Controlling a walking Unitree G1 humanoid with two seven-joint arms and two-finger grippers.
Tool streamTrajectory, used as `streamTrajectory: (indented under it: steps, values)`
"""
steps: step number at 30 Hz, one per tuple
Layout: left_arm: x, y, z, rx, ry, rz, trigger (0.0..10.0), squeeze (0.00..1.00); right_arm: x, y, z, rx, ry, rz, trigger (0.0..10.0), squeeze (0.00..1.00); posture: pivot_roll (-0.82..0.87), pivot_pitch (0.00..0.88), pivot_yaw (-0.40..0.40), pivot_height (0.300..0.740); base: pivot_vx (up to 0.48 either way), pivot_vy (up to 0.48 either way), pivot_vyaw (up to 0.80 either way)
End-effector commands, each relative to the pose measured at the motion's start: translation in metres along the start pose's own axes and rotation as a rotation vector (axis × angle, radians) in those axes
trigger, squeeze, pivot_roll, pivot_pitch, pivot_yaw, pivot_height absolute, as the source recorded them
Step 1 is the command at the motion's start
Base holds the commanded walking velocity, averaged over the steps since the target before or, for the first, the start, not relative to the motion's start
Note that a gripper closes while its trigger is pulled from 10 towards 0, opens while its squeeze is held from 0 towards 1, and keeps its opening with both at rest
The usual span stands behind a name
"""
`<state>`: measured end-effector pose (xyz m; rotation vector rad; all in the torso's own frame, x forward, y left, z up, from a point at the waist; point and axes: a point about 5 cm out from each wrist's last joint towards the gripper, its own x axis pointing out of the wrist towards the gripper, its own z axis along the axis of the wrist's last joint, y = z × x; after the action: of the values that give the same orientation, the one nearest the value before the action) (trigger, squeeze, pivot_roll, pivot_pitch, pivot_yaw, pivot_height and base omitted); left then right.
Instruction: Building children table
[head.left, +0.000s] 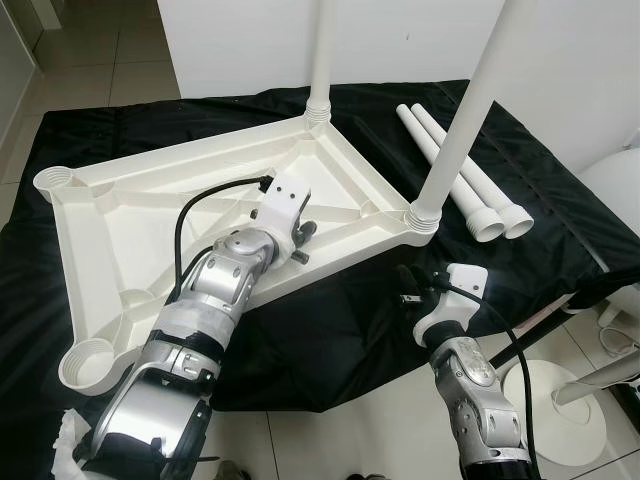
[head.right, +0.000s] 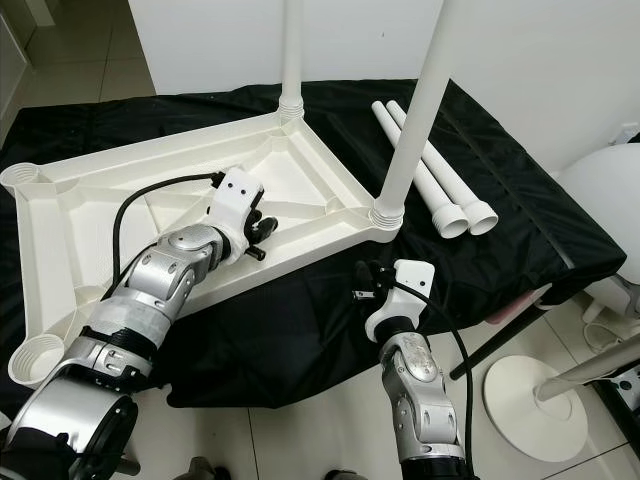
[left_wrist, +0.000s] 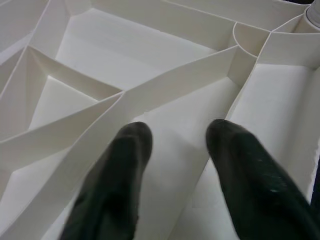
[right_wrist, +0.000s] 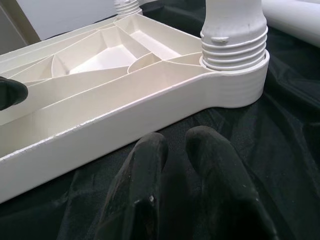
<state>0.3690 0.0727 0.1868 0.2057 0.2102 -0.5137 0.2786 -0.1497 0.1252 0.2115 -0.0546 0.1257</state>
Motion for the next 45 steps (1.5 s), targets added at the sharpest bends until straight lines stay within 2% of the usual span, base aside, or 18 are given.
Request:
streamTrajectory:
  steps: [1, 5, 6, 7, 15, 19, 24, 27, 29, 30, 31, 45]
  values:
    - [0.000, -0.002, 0.002, -0.001, 0.004, -0.039, 10.0, 1.00, -0.001, -0.002, 0.003, 0.000, -0.020, -0.009, 10.0, 0.00, -0.04, 0.085, 0.008, 0.740, 0.000, 0.000, 0.00]
    - [-0.001, -0.005, 0.000, 0.016, 0.038, -0.077, 10.0, 1.00, -0.005, -0.001, 0.005, -0.013, -0.035, 0.007, 10.0, 0.00, -0.04, 0.085, 0.007, 0.740, 0.000, 0.000, 0.00]
    - [-0.002, -0.007, -0.002, 0.020, 0.063, -0.099, 10.0, 0.00, -0.006, 0.000, 0.005, -0.018, -0.038, 0.012, 10.0, 0.00, -0.04, 0.087, 0.011, 0.740, 0.000, 0.000, 0.00]
    - [-0.002, -0.007, -0.002, 0.020, 0.063, -0.099, 10.0, 0.00, -0.006, 0.000, 0.005, -0.018, -0.038, 0.012, 10.0, 0.00, -0.04, 0.087, 0.011, 0.740, 0.000, 0.000, 0.00]
    - [0.000, 0.000, -0.030, 0.008, 0.245, -0.044, 10.0, 0.00, -0.006, 0.001, 0.006, -0.010, -0.051, 0.005, 10.0, 0.00, -0.04, 0.092, 0.028, 0.740, 0.000, 0.000, 0.00]
    - [0.000, 0.003, -0.034, -0.021, 0.280, -0.015, 10.0, 0.00, -0.005, 0.002, 0.006, -0.007, -0.052, 0.005, 10.0, 0.00, -0.04, 0.091, 0.031, 0.740, 0.000, 0.000, 0.00]
    - [0.001, 0.014, -0.037, -0.076, 0.345, 0.080, 10.0, 0.00, -0.005, 0.003, 0.006, -0.003, -0.054, 0.001, 10.0, 0.00, -0.04, 0.092, 0.035, 0.740, 0.000, 0.000, 0.00]
    - [0.002, 0.016, -0.036, -0.095, 0.350, 0.099, 10.0, 0.00, -0.005, 0.003, 0.006, -0.004, -0.055, 0.001, 10.0, 0.00, -0.04, 0.091, 0.036, 0.740, 0.000, 0.000, 0.00]
    - [0.002, 0.020, -0.034, -0.105, 0.348, 0.127, 5.0, 0.00, -0.004, 0.003, 0.006, -0.005, -0.057, 0.001, 10.0, 0.00, -0.04, 0.091, 0.036, 0.740, 0.000, 0.000, 0.00]
    - [0.002, 0.020, -0.034, -0.105, 0.348, 0.127, 5.0, 0.00, -0.004, 0.003, 0.006, -0.005, -0.057, 0.001, 10.0, 0.00, -0.04, 0.091, 0.036, 0.740, 0.000, 0.000, 0.00]
    - [0.002, 0.021, -0.033, -0.100, 0.341, 0.135, 0.0, 0.00, -0.004, 0.003, 0.007, -0.005, -0.058, 0.001, 10.0, 0.00, -0.04, 0.088, 0.036, 0.740, 0.000, 0.000, 0.00]
    - [0.004, 0.020, -0.022, -0.068, 0.282, 0.144, 0.0, 0.00, -0.001, 0.004, 0.007, -0.002, -0.060, 0.003, 10.0, 0.00, -0.03, 0.085, 0.037, 0.740, 0.000, 0.000, 0.00]
